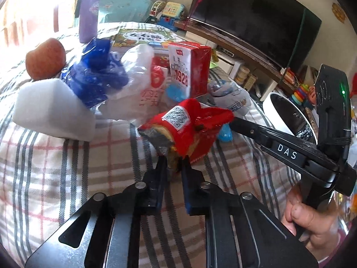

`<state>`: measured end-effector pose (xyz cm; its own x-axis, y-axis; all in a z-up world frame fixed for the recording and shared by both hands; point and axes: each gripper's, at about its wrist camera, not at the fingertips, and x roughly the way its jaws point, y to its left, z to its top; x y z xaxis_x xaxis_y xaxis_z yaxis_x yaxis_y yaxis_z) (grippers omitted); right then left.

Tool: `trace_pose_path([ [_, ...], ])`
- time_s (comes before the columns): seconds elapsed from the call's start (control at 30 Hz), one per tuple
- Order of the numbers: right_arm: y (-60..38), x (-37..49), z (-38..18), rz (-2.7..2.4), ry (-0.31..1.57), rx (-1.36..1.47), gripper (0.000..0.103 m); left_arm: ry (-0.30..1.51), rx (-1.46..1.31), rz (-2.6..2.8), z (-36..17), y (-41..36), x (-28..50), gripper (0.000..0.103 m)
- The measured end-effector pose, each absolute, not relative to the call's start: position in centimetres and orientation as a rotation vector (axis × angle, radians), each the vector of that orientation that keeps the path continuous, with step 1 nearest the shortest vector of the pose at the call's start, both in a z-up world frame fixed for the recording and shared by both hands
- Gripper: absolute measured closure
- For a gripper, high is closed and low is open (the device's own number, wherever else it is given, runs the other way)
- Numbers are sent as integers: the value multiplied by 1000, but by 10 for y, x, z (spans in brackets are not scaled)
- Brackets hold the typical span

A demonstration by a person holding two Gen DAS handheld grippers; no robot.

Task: Collect trash
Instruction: 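Grasp the red snack bag with the left tool while the right tool grasps crumpled paper, then carry the crumpled paper and red bag over the bin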

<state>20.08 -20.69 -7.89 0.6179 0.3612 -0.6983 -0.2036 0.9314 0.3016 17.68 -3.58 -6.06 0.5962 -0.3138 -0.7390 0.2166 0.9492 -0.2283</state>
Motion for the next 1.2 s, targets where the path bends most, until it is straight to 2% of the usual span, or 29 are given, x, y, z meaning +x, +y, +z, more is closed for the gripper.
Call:
trace_pose_path([
  [0.3,-213,187,-77,336,844,193,102,862,-116,-301,-57,-31,165,96],
  [0.4,-216,186,-76,341,852,214,84,861,-125,-294,-57,-27,161,96],
  [0.47,-218,186,-75,336,840,223,44,855,-129,-289,-55,-24,159,96],
  [0.53,-219,186,-72,325,819,226,38,848,-130,-286,-54,-22,156,96],
  [0.7,-215,203,-67,309,805,211,38,843,-137,-280,-53,-21,155,96],
  [0.8,-210,219,-70,306,815,200,43,841,-142,-278,-53,-22,154,97],
  [0.83,-209,222,-72,308,821,198,58,840,-143,-279,-53,-22,154,97],
  [0.87,-207,225,-75,310,834,192,78,839,-144,-278,-52,-22,153,97],
  [0.9,-206,225,-77,312,846,188,83,837,-144,-279,-52,-21,152,97],
  [0.97,-206,217,-77,313,836,184,92,835,-144,-282,-50,-23,151,97],
  [1.03,-208,208,-75,309,828,177,96,835,-142,-287,-49,-27,150,97],
  [1.2,-224,184,-72,300,822,188,100,831,-127,-317,-44,-43,149,97],
])
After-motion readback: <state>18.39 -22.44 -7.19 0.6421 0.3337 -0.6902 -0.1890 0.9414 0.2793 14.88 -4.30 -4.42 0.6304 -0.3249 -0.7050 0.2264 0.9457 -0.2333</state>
